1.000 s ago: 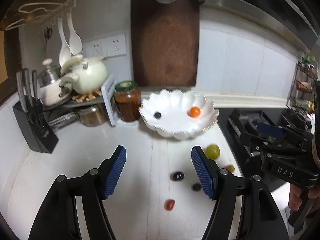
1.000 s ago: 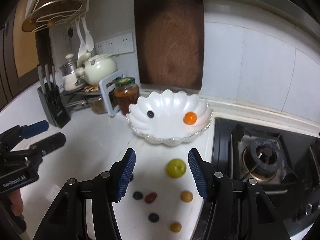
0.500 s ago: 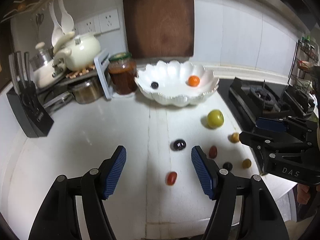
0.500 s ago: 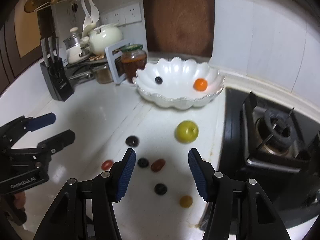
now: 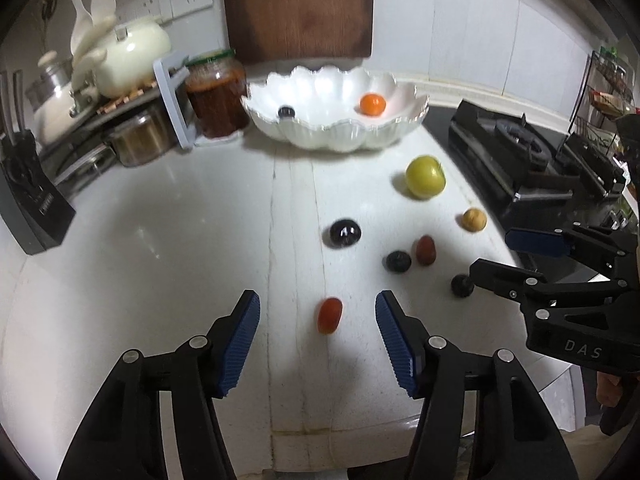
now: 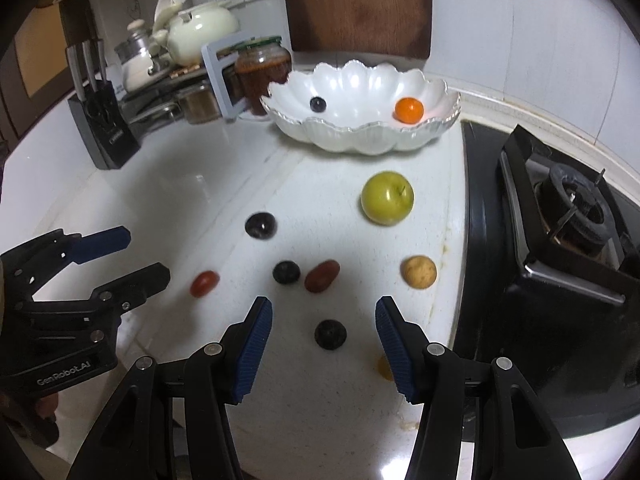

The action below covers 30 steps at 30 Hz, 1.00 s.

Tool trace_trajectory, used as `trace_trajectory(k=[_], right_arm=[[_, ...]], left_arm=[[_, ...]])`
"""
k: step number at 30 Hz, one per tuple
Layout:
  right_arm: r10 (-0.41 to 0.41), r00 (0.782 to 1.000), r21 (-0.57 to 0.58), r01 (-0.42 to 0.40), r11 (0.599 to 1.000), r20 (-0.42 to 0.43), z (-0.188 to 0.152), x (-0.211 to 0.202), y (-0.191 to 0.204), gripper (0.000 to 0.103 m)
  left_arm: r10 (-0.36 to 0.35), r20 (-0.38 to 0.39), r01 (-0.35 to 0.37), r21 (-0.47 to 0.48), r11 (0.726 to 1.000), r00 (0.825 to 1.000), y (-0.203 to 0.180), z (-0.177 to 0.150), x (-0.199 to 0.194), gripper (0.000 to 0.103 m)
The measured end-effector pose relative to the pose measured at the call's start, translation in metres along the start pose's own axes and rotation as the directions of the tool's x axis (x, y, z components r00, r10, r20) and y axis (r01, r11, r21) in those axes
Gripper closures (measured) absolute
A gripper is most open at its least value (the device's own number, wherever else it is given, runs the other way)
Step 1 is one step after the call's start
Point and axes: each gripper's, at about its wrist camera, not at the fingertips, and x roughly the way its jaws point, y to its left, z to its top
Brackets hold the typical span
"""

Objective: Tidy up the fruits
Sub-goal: 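Lift both open tools from the bowl back over the remaining fruits, then grasp a blueberry with the right tool while the left tool grasps a red date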

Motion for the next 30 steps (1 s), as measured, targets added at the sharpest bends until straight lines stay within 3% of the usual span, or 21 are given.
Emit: trace_trajectory(k=[12,18,30], right_arm=[[0.01,0.997,0.029,-0.008,1.0,-0.078,-0.012,0.026,0.001,0.059],[0.004,0.996,0.034,-0.001,0.999,-0.093,-0.014,0.031,0.0,0.065],[0.009,0.993,0.053,-0.003,0.999,-0.117,-0.014,0.041,-0.004,0.065]], left_arm=[[-0.024,-0.08,0.024,-0.001,1.0,0.996,0.001,-0.01,0.035,0.059],[-0.036,-0.085,0.036,-0.002,0.999,0.996,0.002,-0.008,0.042,0.067],[-0.079,-0.119,0.078,-0.012,0.997,0.99,0.001,-0.008,0.055,0.076]])
